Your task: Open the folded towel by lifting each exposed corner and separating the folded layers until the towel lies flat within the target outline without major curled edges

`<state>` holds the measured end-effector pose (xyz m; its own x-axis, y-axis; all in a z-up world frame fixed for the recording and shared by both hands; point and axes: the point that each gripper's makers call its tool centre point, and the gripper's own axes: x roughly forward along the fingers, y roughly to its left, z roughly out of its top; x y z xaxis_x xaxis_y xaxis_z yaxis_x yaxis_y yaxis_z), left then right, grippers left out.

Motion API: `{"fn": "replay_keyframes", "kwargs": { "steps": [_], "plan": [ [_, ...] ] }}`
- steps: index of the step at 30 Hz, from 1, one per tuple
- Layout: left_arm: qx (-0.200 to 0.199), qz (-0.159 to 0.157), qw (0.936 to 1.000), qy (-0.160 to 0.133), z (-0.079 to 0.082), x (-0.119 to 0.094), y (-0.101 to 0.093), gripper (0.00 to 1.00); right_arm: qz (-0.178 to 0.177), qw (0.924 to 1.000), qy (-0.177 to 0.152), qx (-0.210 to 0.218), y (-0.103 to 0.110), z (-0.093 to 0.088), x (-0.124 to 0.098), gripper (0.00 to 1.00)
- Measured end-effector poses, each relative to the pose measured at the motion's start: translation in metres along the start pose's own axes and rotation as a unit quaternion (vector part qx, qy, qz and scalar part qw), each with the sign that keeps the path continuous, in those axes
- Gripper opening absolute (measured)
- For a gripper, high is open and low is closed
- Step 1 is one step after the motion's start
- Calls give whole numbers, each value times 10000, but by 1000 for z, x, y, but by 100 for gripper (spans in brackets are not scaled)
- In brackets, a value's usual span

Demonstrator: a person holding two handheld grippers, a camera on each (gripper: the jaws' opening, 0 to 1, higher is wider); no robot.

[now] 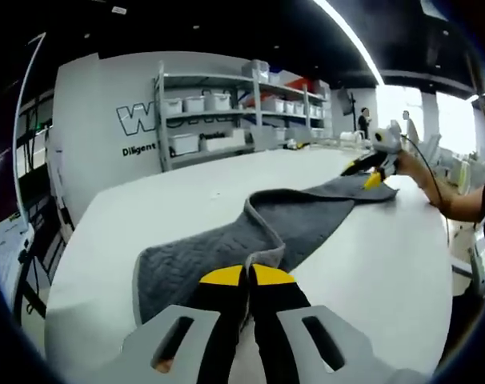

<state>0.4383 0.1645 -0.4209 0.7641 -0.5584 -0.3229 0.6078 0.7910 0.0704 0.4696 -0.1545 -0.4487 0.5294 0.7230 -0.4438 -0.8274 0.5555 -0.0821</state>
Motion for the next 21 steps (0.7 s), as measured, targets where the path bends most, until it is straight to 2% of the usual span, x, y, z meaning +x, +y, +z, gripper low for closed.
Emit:
{"fn": "replay_keyframes", "kwargs": {
  "steps": [4,8,11,15,18,21],
  "plan": [
    [-47,13,9999,-88,2,-4,-1,2,-170,9998,91,-65,-2,-8,11,32],
    [-75,59,9998,-146,2,-7,2,2,-190,9994,263,-97,-2,-17,19,30],
    [-92,74,9998,-147,0,-8,3,2,-250,9985,427,-218,-4,-25,25,24],
    [-94,93,9998,-145,-2,-9,2,2,-280,9981,451,-314,-4,-27,25,15],
    [-106,139,9997,-144,-4,-11,3,2,-152,9986,383,-317,1,-26,24,8],
    [-134,144,9997,-126,-6,-12,4,2,-87,9986,419,-295,4,-26,21,10]
  ]
}}
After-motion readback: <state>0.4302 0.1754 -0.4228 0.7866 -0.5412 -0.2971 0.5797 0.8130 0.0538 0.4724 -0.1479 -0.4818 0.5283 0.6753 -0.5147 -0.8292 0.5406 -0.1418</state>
